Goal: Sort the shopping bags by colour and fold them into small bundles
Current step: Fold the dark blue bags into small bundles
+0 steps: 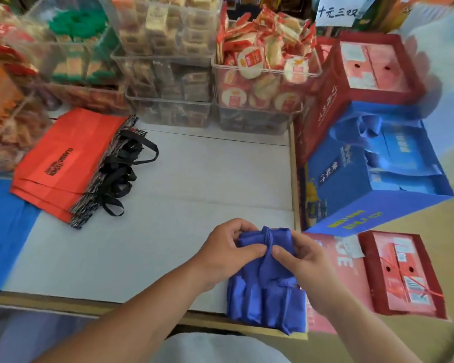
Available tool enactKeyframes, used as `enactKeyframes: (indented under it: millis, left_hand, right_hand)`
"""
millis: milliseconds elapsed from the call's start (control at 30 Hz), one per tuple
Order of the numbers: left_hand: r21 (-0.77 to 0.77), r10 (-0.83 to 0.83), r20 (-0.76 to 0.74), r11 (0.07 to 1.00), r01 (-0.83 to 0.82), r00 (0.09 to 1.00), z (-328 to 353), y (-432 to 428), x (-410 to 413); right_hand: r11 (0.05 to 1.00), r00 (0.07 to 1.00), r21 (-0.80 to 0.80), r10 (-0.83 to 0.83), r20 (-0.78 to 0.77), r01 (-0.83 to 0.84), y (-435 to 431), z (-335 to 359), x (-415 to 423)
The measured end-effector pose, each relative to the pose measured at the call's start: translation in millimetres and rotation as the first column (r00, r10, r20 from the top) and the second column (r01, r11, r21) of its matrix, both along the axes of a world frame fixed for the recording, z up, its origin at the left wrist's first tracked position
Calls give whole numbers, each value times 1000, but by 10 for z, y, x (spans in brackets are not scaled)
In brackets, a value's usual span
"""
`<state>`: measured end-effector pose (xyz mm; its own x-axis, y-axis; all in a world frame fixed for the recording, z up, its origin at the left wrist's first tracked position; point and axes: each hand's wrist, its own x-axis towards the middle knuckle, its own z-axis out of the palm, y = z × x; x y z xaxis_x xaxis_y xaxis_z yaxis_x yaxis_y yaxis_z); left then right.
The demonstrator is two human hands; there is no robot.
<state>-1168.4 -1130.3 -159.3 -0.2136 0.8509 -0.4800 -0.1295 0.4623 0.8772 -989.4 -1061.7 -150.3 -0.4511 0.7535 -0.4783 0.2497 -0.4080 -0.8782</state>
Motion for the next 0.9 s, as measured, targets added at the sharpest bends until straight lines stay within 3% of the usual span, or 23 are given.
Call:
enactKeyframes:
  millis: [67,167,233,300,500,600,667,733,767,900]
  left_hand:
    - [-32,56,4,998,-55,998,-89,116,128]
    - [-173,158,-150,968,-183,976,-269,218,220]
    - [-249,162,-206,945,-212,965,-392,162,212]
    - [-297,138,-224,933,-203,965,-517,72,187]
    - [-358,153,-283,899,-252,947,-762,-120,169]
    - [-353,194,-267,892,-283,944,-851,-207,131]
    - [-354,211,-283,884,-306,936,-898,-259,81]
    - [-357,233,-282,875,-327,931,-920,-302,28]
    - [-353,242,-279,874,-334,929,-922,-322,0]
    - [-338,245,-283,879,-336,927,-917,-424,-132]
  right_hand:
    - [1000,1000,0,-20,18,20,170,-133,86]
    - [978,967,103,-195,166,179,526,-531,132]
    - [952,922,129,-302,244,278,770,-838,115]
    - [950,905,176,-301,300,257,964,-1103,67]
    - [978,817,207,-116,564,-4,1125,-1589,13]
    - [835,724,467,-126,678,-292,1034,-1678,0]
    - [740,641,430,3,767,-518,1012,-1694,-40]
    - [687,504,274,155,850,-673,1015,-1708,-46]
    - [678,476,240,184,860,-695,1019,-1726,-28]
    - [676,530,333,100,842,-657,956,-1635,-50]
